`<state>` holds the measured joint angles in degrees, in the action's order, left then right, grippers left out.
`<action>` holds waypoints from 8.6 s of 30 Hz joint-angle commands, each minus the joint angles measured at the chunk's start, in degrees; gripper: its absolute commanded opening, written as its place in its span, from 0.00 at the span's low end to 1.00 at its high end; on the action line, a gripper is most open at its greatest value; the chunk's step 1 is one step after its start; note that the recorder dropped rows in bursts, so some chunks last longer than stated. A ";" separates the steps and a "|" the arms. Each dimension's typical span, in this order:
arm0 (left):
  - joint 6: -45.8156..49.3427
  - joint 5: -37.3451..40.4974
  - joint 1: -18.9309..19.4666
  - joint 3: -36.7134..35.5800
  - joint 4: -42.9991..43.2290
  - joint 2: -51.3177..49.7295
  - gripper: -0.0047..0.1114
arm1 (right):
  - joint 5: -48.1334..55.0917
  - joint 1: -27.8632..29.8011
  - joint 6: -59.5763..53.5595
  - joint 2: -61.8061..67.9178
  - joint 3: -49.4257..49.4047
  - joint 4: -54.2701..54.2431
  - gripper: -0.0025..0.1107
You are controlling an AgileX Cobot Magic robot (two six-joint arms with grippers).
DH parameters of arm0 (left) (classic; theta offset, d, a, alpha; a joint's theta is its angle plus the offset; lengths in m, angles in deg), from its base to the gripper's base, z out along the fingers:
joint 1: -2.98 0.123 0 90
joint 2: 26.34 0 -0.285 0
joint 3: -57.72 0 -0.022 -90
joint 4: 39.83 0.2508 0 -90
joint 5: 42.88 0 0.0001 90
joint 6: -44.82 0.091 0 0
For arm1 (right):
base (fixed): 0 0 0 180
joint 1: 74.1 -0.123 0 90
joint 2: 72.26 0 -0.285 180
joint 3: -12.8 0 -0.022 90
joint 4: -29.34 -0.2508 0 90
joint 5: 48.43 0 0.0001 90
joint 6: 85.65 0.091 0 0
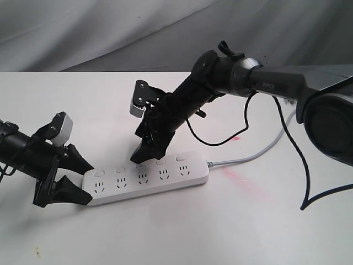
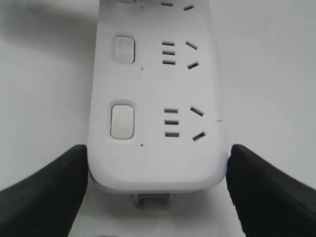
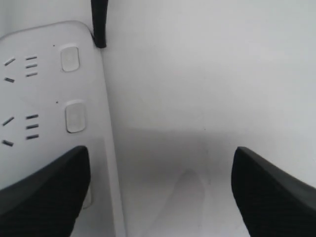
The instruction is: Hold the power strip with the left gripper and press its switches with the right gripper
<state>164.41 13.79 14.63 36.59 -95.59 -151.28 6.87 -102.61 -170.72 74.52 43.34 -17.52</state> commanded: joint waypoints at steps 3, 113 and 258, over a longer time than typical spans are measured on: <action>0.37 0.05 -0.41 -0.03 1.03 -0.28 0.52 | -0.45 -0.10 1.24 -0.59 -0.01 2.64 0.66; 0.37 0.05 -0.41 -0.03 1.03 -0.28 0.52 | -3.22 1.82 -4.48 -5.55 -6.34 7.68 0.66; 0.37 0.05 -0.41 -0.03 1.03 -0.28 0.52 | -1.15 2.73 -1.48 -4.59 -9.97 8.55 0.66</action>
<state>165.04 14.98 14.63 36.59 -94.48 -151.28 6.77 -98.77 -171.97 69.21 33.78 -11.99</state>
